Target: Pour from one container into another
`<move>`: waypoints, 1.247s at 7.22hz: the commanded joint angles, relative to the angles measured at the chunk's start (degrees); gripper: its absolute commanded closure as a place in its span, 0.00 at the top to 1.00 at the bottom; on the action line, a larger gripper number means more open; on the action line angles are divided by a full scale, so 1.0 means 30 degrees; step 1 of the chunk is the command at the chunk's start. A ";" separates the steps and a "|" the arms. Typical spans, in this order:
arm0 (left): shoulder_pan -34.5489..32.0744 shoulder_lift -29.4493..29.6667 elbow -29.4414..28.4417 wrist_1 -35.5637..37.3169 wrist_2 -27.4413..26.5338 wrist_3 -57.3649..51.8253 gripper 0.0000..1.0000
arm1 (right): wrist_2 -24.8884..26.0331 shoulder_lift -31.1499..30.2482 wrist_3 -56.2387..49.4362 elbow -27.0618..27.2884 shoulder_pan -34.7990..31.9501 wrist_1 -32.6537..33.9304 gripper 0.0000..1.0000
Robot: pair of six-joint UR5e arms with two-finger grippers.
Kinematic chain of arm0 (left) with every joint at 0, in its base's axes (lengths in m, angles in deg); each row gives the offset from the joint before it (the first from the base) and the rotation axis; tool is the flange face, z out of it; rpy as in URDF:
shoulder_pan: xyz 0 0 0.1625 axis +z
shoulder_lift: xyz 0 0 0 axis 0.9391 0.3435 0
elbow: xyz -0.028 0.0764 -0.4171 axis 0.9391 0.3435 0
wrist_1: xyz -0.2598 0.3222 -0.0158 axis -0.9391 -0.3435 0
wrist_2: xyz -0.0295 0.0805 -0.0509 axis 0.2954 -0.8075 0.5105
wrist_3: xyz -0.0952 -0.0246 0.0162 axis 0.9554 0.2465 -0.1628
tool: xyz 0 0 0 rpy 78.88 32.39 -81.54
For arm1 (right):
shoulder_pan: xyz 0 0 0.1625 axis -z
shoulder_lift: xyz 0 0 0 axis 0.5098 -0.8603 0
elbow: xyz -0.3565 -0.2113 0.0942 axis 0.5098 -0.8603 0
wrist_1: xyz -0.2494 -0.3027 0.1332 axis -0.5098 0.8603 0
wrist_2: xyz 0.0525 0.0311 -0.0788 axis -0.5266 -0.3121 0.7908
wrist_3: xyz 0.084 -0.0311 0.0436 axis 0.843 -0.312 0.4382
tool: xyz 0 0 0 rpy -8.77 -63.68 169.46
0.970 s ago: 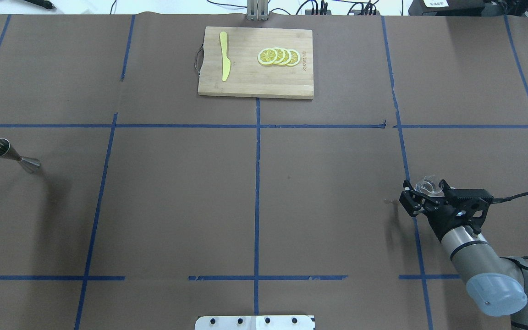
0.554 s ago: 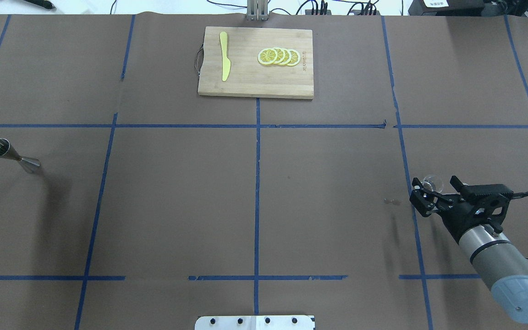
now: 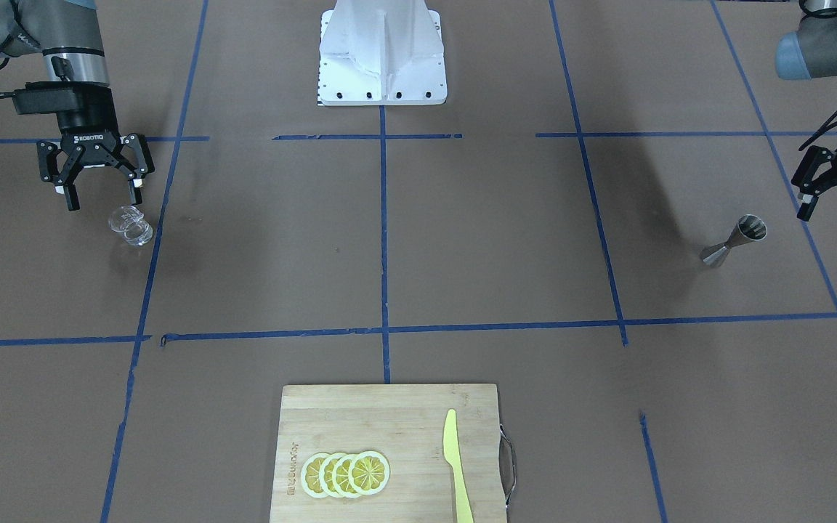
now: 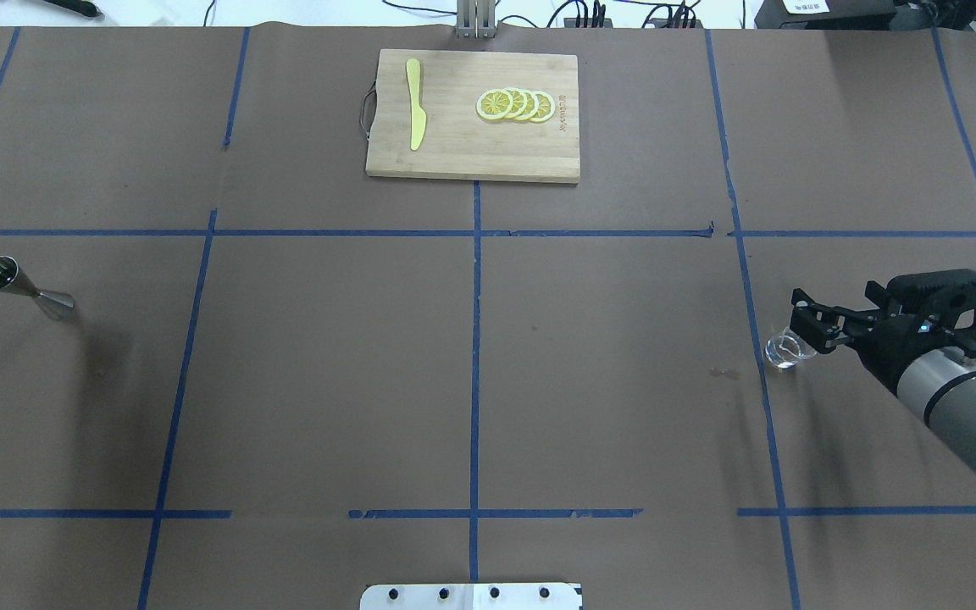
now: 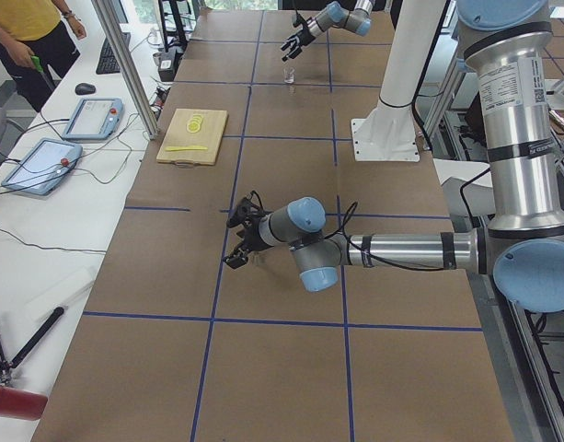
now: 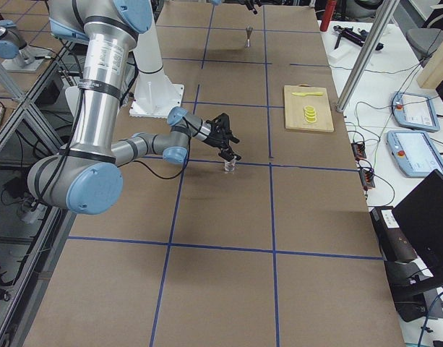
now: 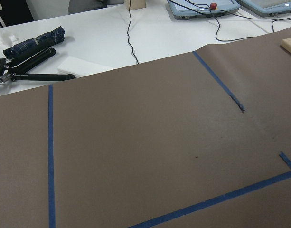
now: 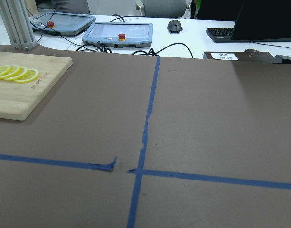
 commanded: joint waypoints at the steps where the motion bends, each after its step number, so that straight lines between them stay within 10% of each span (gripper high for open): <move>1: -0.2228 0.1559 -0.0034 0.4341 0.1973 -0.2902 1.00 | -0.5317 0.0182 -0.2905 -0.0112 -0.4470 0.0174 1.00; 5: -0.5336 0.2674 -0.0005 1.1256 0.4937 -0.7966 1.00 | -1.4411 0.1267 -1.1355 -0.0726 -1.2184 0.4761 1.00; 9: -0.7186 0.3410 0.0113 1.7384 0.5907 -1.3301 1.00 | -2.4021 0.1179 -2.1568 -0.6022 -1.9075 0.6847 1.00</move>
